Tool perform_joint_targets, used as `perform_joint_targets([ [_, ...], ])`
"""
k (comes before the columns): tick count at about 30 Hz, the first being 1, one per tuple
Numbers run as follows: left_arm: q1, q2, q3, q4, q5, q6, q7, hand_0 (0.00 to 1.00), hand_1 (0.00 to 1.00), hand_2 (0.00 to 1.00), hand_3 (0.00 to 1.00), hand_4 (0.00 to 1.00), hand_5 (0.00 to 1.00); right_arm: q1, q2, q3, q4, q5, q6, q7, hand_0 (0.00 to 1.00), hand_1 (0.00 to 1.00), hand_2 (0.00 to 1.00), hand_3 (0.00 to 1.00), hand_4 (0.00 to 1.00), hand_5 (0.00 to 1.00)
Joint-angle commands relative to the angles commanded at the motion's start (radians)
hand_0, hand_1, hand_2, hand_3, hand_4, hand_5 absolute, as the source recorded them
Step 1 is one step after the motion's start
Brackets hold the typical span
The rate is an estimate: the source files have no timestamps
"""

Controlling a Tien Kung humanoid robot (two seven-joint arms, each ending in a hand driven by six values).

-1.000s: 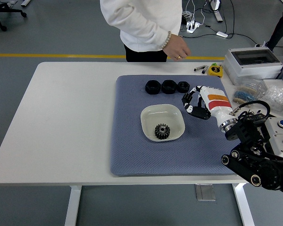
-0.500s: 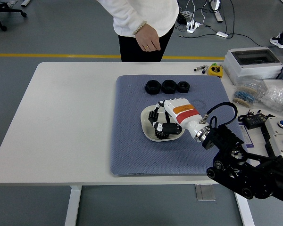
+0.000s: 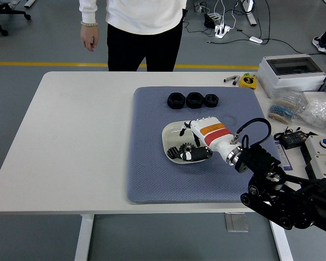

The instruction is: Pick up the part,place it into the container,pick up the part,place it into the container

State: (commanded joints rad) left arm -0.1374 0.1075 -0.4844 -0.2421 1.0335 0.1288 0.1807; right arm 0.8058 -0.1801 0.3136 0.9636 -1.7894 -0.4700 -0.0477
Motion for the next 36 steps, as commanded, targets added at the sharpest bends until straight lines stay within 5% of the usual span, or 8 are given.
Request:
perform_joint_targets([
  [11,0.002,-0.003,0.002,0.001,-0.005,0.005,-0.002,0.695,0.711,0.742,0.649,0.669,0.655,-0.028,-0.028,0.130,0.040,0.078,-0.063,-0.004,0.033,0.081,0.226,0.588,0.955,0.508],
  [12,0.003,-0.003,0.002,0.001,-0.004,0.004,-0.002,0.695,0.711,0.742,0.646,0.669,0.657,-0.033,-0.034,0.143,0.050,0.095,-0.070,-0.002,0.167,0.253,0.378,0.594,0.977,0.517],
  [17,0.006,-0.003,0.007,0.002,-0.014,0.006,-0.005,0.695,0.711,0.742,0.646,0.669,0.657,-0.079,-0.085,0.227,0.132,0.236,-0.085,0.062,0.167,0.253,0.378,0.594,0.977,0.517],
  [18,0.006,-0.003,0.009,0.002,-0.015,0.006,-0.005,0.695,0.710,0.740,0.646,0.668,0.656,-0.097,-0.101,0.246,0.156,0.275,-0.080,0.088,0.461,0.609,0.689,0.682,0.998,0.542],
  [24,0.012,-0.005,0.002,0.004,-0.008,0.006,-0.005,0.695,0.710,0.740,0.646,0.668,0.656,-0.192,-0.123,0.347,0.262,0.528,-0.072,0.203,0.461,0.609,0.689,0.682,0.998,0.542],
  [25,0.012,-0.006,0.002,0.004,-0.007,0.007,-0.005,0.694,0.709,0.741,0.645,0.669,0.658,-0.205,-0.122,0.362,0.274,0.567,-0.066,0.219,0.808,0.794,0.830,0.834,0.998,0.709],
  [30,0.017,-0.008,0.006,0.004,-0.013,0.011,-0.008,0.694,0.709,0.741,0.645,0.669,0.658,-0.296,-0.096,0.486,0.326,0.782,-0.050,0.309,0.808,0.794,0.830,0.834,0.998,0.709],
  [36,0.023,-0.008,0.010,0.006,-0.021,0.016,-0.012,0.692,0.706,0.740,0.646,0.668,0.656,-0.404,-0.033,0.631,0.356,1.035,-0.050,0.380,0.904,0.848,0.878,0.949,0.998,0.779],
])
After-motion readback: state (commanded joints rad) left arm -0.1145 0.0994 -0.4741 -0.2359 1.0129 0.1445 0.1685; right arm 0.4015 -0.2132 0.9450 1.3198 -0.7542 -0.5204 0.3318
